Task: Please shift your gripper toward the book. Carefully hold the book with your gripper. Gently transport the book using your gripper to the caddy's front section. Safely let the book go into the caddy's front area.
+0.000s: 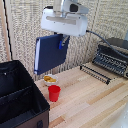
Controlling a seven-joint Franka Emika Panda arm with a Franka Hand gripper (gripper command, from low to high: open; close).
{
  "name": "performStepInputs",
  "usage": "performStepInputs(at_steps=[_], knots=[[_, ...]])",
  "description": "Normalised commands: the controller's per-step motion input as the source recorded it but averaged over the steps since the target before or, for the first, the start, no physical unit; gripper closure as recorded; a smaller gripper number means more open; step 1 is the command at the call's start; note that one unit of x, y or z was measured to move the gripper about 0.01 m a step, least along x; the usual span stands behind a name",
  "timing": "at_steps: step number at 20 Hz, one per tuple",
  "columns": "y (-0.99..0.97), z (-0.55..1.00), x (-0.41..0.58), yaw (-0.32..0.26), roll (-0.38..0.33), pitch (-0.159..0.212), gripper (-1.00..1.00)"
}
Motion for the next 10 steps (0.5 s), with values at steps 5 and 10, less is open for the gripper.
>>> performStepInputs(at_steps=[5, 10], knots=[[0.85, 0.12, 0.029, -0.098, -0.014, 0.008, 1.0], [0.85, 0.11, 0.026, -0.095, -0.015, 0.013, 1.0]])
